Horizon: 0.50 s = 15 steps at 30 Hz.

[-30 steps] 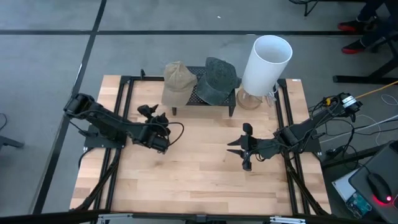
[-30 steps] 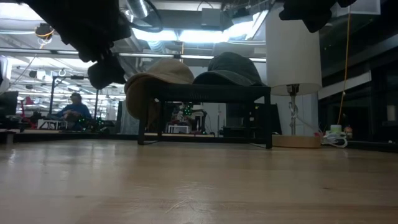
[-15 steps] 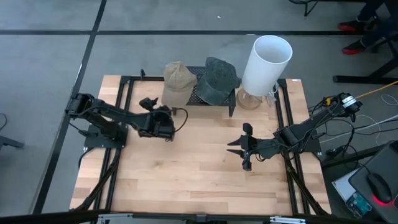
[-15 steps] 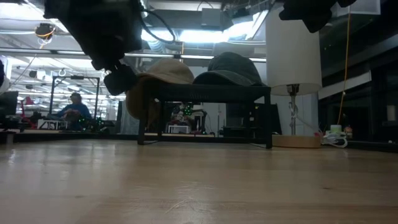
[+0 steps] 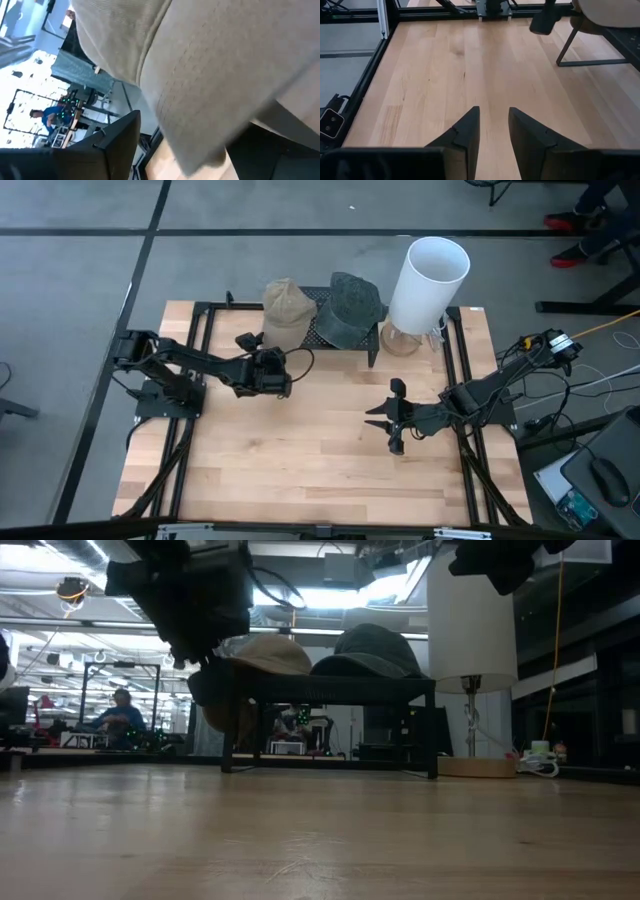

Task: Pick & Place hat
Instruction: Adjust the brown caps on the shelf

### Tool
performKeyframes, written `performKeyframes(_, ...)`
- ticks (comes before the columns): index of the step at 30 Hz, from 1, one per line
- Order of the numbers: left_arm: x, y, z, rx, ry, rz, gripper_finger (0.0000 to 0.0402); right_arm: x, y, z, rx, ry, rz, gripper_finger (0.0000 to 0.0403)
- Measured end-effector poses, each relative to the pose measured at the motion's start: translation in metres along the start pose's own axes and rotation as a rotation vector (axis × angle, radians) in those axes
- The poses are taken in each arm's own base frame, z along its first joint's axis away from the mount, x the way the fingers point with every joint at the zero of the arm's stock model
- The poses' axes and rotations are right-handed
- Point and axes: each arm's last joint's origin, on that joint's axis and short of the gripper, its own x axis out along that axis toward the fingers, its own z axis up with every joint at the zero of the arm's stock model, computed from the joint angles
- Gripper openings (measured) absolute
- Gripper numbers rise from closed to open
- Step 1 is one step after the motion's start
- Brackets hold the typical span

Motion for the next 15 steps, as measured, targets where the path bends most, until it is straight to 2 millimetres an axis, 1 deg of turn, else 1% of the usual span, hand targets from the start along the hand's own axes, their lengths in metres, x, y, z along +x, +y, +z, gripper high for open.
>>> performKeyframes(3,0.0062,-0.0009,-0.0002,0.002,0.018,0.015,0.0239,0.0007,0.0003,-0.0008,-0.004,0.006,-0.001,0.0103)
performKeyframes(5,0.0095,-0.002,-0.0003,0.002,0.026,0.025,0.0207,0.0009,0.0003,-0.0009,-0.004,0.006,-0.002,0.0103)
performKeyframes(7,0.0114,-0.0027,-0.0001,-0.001,0.03,0.03,0.0166,0.0011,0.0004,-0.001,-0.005,0.007,-0.002,0.0103)
performKeyframes(12,0.0109,-0.0036,0.0042,-0.046,-0.004,0.068,0.0036,0.0011,0.0005,-0.001,-0.005,0.007,-0.001,0.0103)
performKeyframes(13,0.0101,-0.0035,0.005,-0.054,-0.012,0.075,0.0024,0.0011,0.0004,-0.001,-0.005,0.007,-0.002,0.0103)
performKeyframes(15,0.0089,-0.0024,0.0067,-0.073,-0.021,0.074,0.0023,0.0012,0.0004,-0.001,-0.005,0.007,-0.002,0.0103)
